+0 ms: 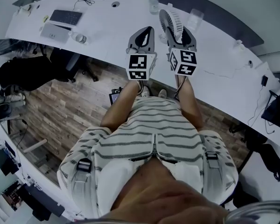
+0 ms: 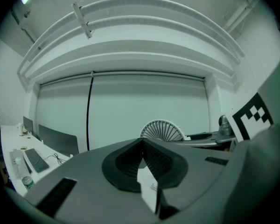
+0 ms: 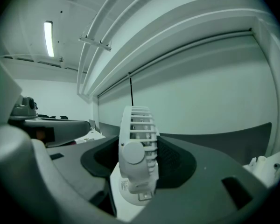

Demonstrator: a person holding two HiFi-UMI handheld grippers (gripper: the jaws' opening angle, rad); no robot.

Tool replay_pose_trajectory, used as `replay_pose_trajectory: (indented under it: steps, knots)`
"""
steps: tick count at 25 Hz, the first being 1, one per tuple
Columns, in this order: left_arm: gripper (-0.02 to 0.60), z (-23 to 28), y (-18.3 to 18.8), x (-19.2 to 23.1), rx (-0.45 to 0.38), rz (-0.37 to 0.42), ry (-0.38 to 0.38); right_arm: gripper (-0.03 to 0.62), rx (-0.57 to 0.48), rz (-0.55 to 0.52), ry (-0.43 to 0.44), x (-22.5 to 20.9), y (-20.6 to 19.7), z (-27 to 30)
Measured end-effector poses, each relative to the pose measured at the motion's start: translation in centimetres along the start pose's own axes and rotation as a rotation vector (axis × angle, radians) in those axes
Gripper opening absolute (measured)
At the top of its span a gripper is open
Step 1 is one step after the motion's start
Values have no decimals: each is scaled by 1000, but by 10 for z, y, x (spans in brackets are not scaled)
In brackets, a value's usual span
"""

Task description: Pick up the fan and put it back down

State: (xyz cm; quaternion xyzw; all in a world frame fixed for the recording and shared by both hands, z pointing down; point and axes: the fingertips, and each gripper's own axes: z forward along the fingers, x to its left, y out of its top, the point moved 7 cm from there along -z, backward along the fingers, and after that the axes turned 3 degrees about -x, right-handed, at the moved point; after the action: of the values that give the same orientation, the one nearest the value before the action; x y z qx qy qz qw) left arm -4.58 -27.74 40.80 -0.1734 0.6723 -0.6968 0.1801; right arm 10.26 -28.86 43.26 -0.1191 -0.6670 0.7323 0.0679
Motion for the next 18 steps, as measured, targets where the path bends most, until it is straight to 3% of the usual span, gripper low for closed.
replay_pose_trajectory:
  steps: [7, 13, 18]
  knots:
    - [9, 0, -4, 4, 26, 11, -2, 227, 38, -14, 29, -8, -25, 20]
    - [8, -1, -8, 3, 39, 13, 0, 227, 110, -36, 134, -22, -65, 49]
    - [8, -6, -11, 10, 50, 18, 25, 227, 140, -122, 224, -31, -89, 69]
